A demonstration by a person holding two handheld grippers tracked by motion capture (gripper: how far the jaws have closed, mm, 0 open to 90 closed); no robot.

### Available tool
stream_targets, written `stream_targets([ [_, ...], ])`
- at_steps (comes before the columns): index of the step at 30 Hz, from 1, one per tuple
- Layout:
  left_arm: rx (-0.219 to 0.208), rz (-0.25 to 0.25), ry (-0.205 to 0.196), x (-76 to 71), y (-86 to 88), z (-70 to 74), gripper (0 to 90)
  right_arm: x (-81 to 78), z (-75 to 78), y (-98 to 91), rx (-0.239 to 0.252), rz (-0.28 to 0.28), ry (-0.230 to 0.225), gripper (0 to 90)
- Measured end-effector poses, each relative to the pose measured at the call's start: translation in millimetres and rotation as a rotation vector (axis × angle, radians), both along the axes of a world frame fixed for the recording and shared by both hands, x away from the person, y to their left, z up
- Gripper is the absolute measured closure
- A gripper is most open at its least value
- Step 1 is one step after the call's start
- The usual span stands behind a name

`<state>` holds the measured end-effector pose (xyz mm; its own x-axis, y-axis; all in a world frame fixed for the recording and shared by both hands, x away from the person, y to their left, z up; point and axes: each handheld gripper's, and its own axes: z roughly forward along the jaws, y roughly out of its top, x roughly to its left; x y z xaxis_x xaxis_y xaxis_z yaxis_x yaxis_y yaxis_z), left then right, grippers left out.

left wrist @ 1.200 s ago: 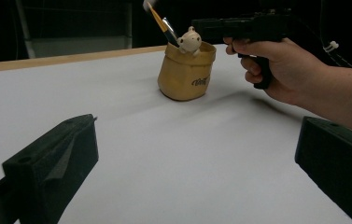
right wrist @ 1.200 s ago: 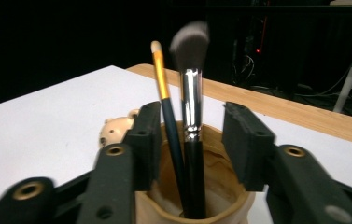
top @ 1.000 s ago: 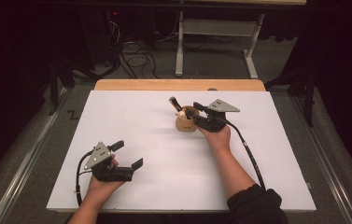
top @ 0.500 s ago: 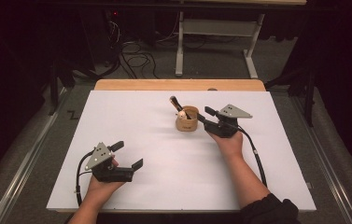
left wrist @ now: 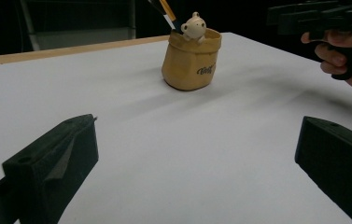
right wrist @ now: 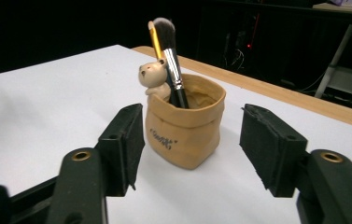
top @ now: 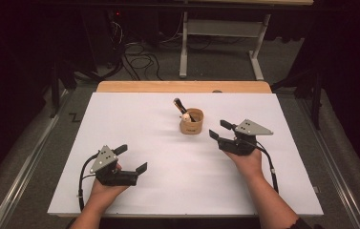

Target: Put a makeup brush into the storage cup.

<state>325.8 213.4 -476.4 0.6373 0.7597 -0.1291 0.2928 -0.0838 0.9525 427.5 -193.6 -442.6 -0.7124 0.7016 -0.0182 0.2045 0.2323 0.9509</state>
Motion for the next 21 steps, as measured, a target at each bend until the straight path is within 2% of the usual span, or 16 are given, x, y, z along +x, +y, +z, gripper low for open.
stream_targets([
  [5,0.009,0.004,0.003,0.3,-0.9,-0.9,0.0,-14.7,1.6,-7.9,0.01,0.004,0.01,28.3],
  [8,0.021,0.002,0.006,0.6,-1.5,-1.6,0.0,-21.7,3.3,-12.6,0.0,-0.002,0.023,19.0],
  [10,0.019,0.004,0.007,0.8,-2.6,-2.3,0.0,-28.3,3.6,-16.5,0.009,-0.008,0.015,15.6],
  [14,0.021,0.009,0.009,0.8,-3.2,-2.7,0.0,-37.7,4.3,-24.6,-0.008,-0.013,0.015,7.8],
  [17,0.023,0.015,0.013,0.9,-3.2,-3.2,0.0,-45.0,3.1,-33.2,-0.023,-0.024,0.038,1.2],
  [21,0.023,0.019,0.013,0.8,-3.7,-3.5,0.0,-54.5,0.1,-45.5,-0.042,-0.046,0.047,0.0],
])
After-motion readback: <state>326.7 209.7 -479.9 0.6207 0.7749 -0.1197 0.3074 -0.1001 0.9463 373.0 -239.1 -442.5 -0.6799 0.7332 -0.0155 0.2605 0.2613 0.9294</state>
